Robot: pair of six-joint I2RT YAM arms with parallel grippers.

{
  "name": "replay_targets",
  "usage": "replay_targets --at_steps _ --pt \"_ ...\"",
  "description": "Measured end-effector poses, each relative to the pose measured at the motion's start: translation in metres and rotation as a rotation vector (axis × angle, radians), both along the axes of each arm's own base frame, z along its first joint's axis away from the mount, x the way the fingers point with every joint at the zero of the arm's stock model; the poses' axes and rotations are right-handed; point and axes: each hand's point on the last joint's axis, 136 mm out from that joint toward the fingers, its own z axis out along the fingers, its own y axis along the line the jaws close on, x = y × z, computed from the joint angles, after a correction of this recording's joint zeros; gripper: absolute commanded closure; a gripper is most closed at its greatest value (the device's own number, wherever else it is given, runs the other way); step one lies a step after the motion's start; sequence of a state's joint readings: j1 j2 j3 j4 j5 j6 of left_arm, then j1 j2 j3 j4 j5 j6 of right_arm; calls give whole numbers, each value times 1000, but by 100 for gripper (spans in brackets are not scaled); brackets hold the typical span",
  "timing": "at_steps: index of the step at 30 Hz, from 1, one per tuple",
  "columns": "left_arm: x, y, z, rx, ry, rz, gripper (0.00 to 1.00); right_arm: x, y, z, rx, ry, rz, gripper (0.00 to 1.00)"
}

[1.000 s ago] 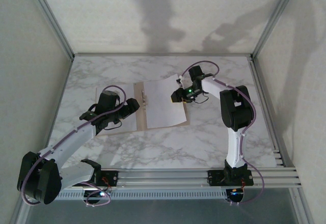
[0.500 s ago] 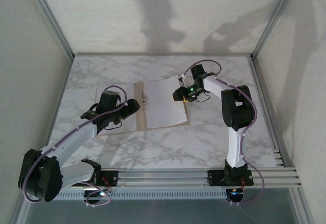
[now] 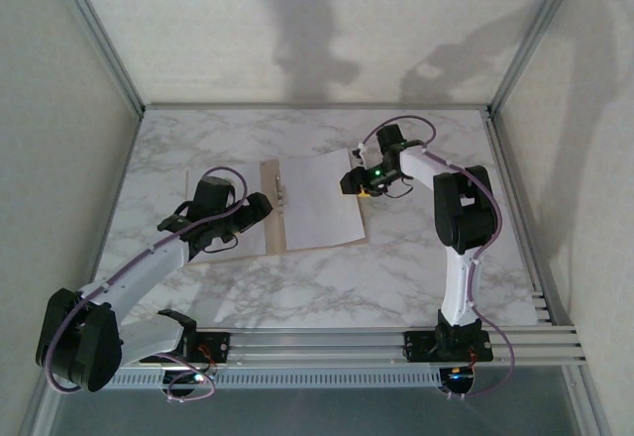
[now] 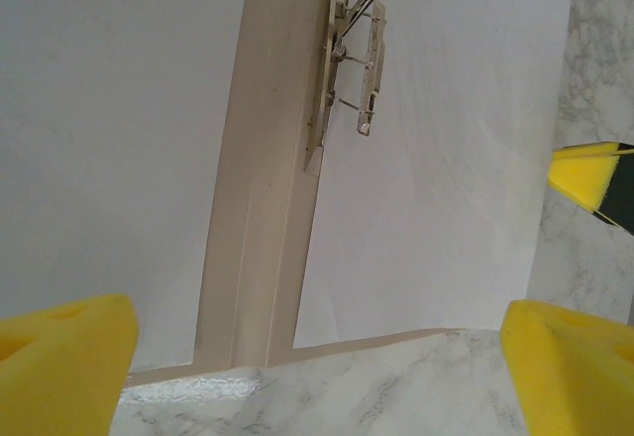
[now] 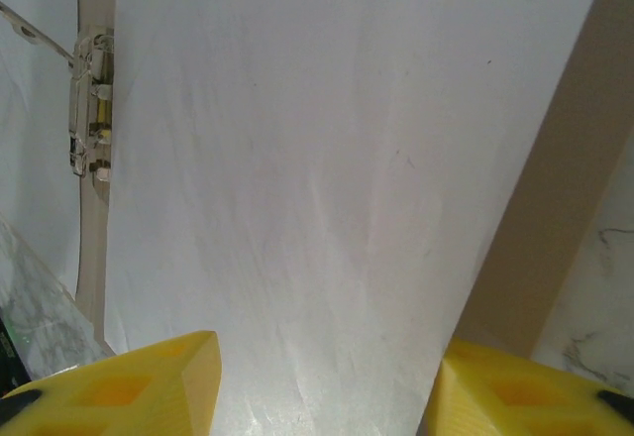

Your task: Put the files into the folder

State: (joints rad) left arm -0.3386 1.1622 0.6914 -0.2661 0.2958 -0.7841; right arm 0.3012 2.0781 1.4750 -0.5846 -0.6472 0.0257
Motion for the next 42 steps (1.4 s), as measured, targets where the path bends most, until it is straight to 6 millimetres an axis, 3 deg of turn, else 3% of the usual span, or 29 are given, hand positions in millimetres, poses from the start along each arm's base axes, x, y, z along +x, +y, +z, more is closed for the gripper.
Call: replay_targets --at_steps 8,11,16,20,24,31,42 --pt "0 0 0 0 0 0 6 4 -12 -2 -21 -14 -32 44" --pt "0 0 0 1 0 -1 5 -2 -17 8 -24 -36 -44 43" --pt "5 -2 0 12 -20 -20 2 -7 -20 60 8 -159 -63 43" --pt "20 -7 16 22 -98 -52 0 -15 -22 109 57 -285 -82 42" --pt "44 -11 36 55 -196 -78 0 -30 -26 132 103 -353 -117 40" --pt "87 -8 52 171 -359 -81 1 -60 -33 117 161 -352 -184 37" --pt "151 -25 33 250 -385 -198 1 -63 -39 77 197 -331 -286 34"
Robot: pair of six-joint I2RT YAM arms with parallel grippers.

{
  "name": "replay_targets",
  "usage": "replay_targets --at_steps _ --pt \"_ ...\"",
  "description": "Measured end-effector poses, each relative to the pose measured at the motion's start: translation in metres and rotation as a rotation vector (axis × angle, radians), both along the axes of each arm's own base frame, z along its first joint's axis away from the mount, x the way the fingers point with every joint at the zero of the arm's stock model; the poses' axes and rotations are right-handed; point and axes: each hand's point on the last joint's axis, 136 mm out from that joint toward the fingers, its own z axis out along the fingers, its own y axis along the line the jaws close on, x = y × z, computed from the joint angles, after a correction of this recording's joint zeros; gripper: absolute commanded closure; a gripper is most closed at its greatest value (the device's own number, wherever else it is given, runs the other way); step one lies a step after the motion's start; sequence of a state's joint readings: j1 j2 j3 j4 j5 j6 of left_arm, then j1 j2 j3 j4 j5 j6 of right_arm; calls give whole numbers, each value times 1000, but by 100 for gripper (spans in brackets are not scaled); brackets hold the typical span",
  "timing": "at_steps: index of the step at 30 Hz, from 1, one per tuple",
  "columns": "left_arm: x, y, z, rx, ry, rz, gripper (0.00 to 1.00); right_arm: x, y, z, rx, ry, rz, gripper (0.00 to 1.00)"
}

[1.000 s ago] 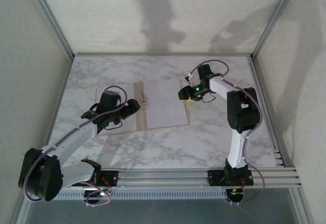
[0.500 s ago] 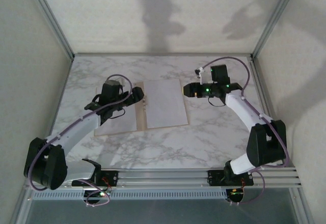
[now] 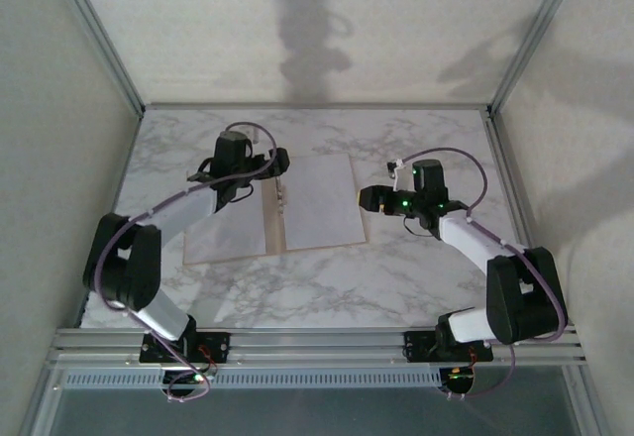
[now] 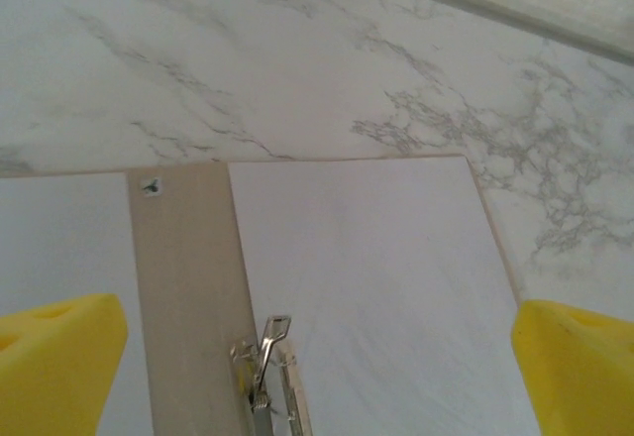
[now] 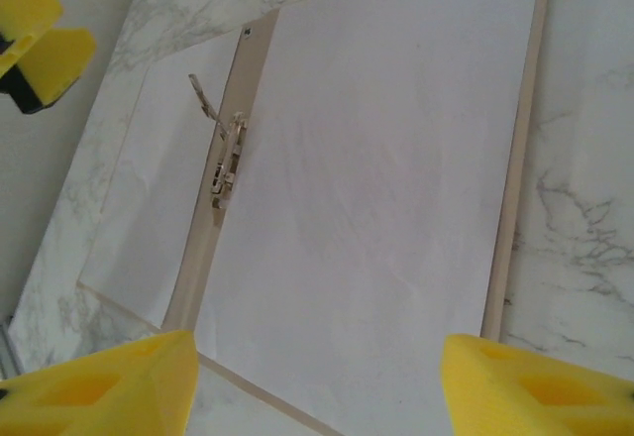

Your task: Put the files into the folder

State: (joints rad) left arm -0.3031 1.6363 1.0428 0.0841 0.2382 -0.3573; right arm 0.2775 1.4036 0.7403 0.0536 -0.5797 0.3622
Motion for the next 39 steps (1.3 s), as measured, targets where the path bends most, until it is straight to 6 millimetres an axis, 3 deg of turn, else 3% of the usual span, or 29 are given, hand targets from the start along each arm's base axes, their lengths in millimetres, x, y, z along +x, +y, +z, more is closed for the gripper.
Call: replay_targets --at_steps 5,11,14,24,35,39 --pt "21 -18 -27 -31 76 -90 1 9 6 -21 29 51 0 35" --pt "20 -32 -66 -58 185 -163 4 11 10 -23 51 61 6 35" --pt "14 -36 -70 -69 211 -193 5 13 12 -25 52 67 9 35" --pt "-5 -46 -63 -126 232 -269 9 14 12 -31 55 94 4 35" --pt "-38 -47 -23 -150 170 -308 9 14 13 -34 53 101 4 35" --pt "-45 -43 -18 -142 173 -298 10 15 13 -35 53 103 4 35"
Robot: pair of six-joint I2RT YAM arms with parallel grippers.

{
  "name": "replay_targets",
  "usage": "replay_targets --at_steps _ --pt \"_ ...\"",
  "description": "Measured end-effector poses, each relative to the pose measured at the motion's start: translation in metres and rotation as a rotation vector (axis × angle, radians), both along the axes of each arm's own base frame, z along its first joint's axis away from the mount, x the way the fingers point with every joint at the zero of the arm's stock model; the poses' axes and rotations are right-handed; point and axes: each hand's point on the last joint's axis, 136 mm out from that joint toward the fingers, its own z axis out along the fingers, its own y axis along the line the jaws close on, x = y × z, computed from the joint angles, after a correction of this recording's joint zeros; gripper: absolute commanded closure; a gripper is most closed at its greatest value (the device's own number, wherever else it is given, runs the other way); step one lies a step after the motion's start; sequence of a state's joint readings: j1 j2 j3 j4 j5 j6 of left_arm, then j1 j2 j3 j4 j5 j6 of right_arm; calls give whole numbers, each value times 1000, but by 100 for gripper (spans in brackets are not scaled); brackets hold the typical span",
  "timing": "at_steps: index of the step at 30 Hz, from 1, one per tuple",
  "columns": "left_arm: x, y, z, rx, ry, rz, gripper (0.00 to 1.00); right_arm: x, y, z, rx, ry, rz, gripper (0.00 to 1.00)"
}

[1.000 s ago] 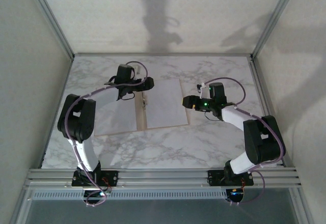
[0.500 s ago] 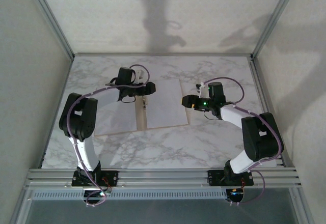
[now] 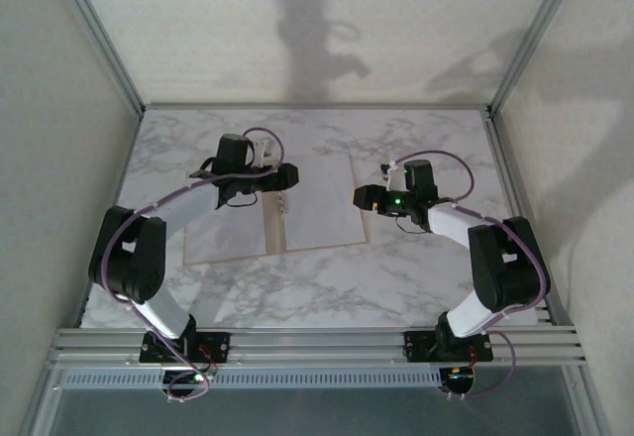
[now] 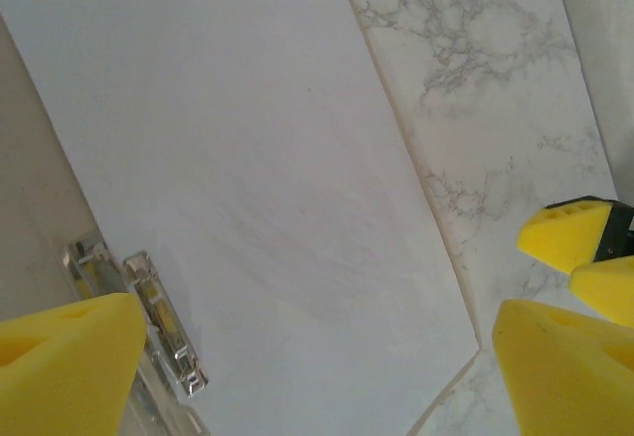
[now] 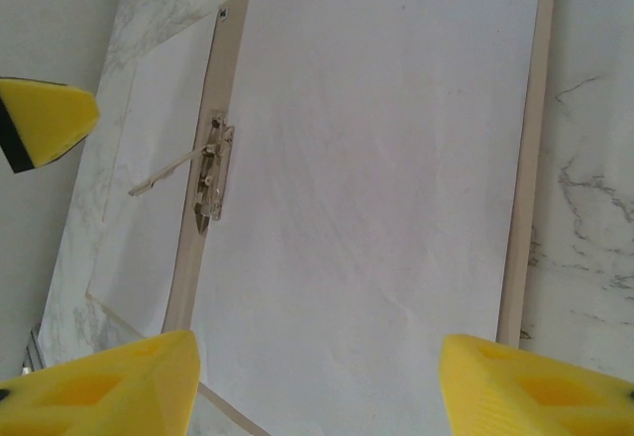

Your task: Put the files into the folder

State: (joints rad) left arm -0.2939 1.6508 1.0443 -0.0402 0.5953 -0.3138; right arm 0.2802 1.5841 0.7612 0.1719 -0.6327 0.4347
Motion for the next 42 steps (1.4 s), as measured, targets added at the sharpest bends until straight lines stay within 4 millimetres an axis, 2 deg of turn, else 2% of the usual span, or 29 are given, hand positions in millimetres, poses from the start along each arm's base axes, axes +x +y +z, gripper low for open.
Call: replay_targets --at_steps 6,9,14,18,22,25,28,31,36,42 --pt "-3 24 10 58 -7 130 10 5 1 1 8 50 -33 27" --pt "-5 49 14 114 -6 250 10 18 6 9 1 112 -51 24" --pt "-19 100 12 244 -15 472 8 28 25 41 -12 165 -53 23" --pt "-44 142 0 318 -6 620 6 36 56 62 -19 238 -32 30" --pt "-69 182 -20 343 33 732 5 31 94 55 -86 315 0 34" --pt "-84 202 -36 346 69 785 6 20 122 46 -159 351 22 35" --pt "-93 208 -51 338 103 807 8 11 145 39 -243 357 29 37" --pt "-99 205 -66 320 131 795 11 7 161 39 -309 344 21 39" --pt "-105 199 -89 281 177 770 16 10 172 36 -404 317 -16 42" --pt "-102 191 -98 242 192 737 21 2 183 21 -493 309 -21 46"
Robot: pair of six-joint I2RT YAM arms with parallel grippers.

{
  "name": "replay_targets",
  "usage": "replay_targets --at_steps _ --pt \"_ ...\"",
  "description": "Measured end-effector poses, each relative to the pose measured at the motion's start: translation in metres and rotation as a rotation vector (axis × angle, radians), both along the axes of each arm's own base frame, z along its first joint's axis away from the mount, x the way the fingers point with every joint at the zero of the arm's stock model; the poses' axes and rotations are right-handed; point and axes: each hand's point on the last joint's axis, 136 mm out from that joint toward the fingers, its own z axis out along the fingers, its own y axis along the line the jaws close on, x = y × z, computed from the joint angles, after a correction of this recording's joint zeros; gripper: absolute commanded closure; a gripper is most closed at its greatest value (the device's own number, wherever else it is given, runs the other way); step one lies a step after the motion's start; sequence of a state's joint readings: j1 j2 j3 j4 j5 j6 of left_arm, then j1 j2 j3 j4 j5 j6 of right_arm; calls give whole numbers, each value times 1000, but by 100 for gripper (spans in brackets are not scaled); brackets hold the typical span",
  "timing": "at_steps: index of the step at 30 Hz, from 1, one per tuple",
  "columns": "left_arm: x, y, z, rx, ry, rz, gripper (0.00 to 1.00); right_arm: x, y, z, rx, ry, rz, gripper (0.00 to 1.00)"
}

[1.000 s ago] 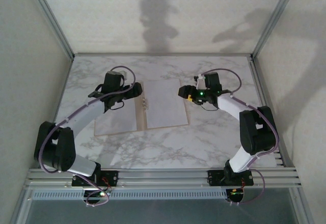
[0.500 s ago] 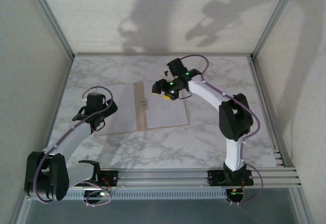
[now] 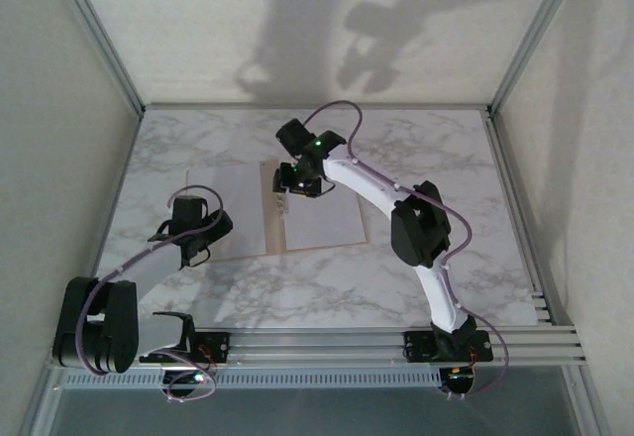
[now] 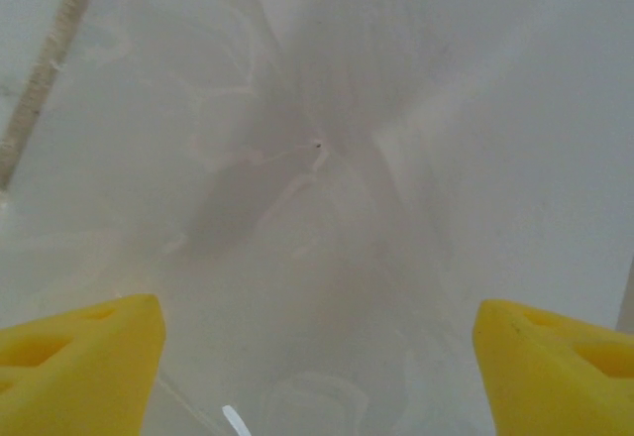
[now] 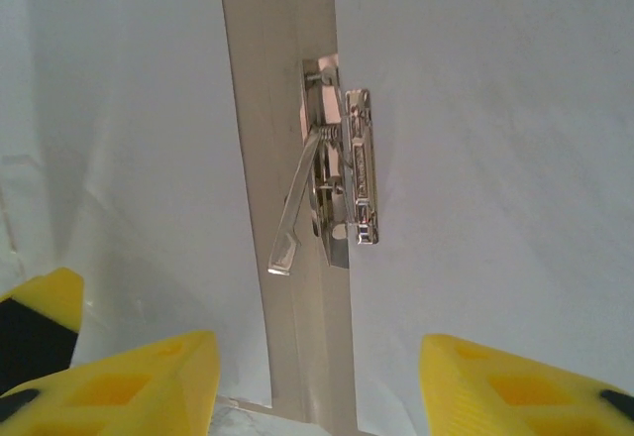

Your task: Put the files into the folder

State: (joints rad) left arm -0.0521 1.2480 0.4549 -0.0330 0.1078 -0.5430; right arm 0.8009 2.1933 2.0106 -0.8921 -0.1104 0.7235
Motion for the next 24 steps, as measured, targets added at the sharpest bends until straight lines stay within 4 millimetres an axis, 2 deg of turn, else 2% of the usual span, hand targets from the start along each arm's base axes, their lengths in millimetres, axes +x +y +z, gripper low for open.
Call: replay_targets --at_steps 4,10,16,24 --pt "4 -6 -4 -30 -1 -22 21 -5 6 -11 -40 9 10 49" --pt "14 -14 -7 -54 -8 -77 23 3 11 -24 -72 7 5 52" --pt "26 -23 -7 -78 -22 -125 25 7 13 -40 -99 20 -2 60" --pt "32 -28 -6 -90 -26 -150 26 9 5 -39 -145 10 -14 58"
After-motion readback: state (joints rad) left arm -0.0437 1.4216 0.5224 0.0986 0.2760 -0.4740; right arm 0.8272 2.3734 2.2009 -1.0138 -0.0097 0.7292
